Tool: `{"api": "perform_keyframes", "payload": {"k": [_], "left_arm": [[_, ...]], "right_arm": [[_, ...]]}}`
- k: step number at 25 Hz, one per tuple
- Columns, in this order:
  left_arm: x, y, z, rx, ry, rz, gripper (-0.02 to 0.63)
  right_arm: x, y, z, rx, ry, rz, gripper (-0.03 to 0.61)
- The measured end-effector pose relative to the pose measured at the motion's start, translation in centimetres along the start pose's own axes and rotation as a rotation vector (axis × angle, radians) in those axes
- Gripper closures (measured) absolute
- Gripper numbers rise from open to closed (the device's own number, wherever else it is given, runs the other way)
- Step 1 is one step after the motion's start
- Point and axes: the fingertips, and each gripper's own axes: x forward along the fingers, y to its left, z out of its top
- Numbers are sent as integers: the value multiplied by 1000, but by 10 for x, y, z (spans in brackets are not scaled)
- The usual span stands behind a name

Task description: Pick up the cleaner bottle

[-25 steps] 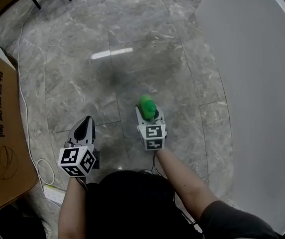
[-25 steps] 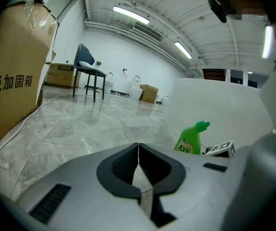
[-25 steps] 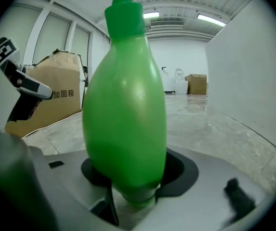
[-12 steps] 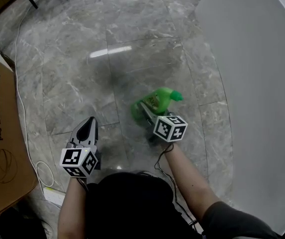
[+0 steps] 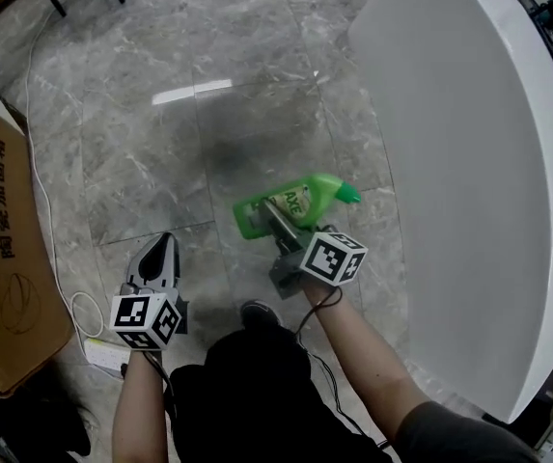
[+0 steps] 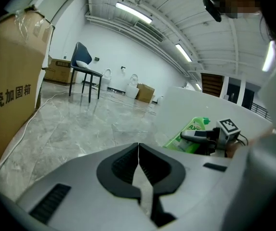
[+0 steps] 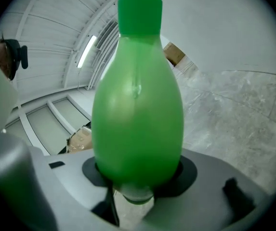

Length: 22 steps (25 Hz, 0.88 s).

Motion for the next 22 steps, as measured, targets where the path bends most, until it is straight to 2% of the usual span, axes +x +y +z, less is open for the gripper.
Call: {"api": "perform_keyframes", "payload": {"k": [7,13,22], "left_arm": [[-113,-61,82,-60,25,9,598],[-216,-122,164,-38,11,2,598],[-367,-207,239,21,-62,-82,598]], "right_arm": [[-94,126,55,35,17,-39,377],[-165,252,90,46,28,-3,377],[-270,418,82,101,-44,20,377]]}}
